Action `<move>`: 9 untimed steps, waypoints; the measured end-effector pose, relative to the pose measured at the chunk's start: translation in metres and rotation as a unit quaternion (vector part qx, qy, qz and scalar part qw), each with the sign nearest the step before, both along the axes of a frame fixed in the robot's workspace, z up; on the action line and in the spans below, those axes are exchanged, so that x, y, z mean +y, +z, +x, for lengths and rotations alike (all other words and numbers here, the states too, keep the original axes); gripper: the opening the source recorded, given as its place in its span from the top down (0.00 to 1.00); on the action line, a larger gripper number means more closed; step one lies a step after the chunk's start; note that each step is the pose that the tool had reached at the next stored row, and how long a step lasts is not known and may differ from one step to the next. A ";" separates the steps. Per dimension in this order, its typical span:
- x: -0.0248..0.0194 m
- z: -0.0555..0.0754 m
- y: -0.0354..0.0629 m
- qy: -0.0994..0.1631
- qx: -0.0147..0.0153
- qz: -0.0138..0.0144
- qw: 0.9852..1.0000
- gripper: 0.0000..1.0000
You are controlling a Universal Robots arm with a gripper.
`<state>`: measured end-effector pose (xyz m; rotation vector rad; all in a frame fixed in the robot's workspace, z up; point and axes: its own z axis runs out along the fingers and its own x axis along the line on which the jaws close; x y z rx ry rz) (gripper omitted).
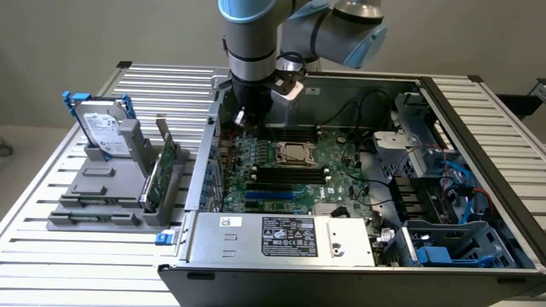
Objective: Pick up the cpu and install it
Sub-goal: 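Install the first cpu locking lever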
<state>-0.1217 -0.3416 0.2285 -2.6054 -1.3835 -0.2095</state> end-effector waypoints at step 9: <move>-0.0001 0.000 0.0001 -0.036 -0.004 0.010 0.999 0.89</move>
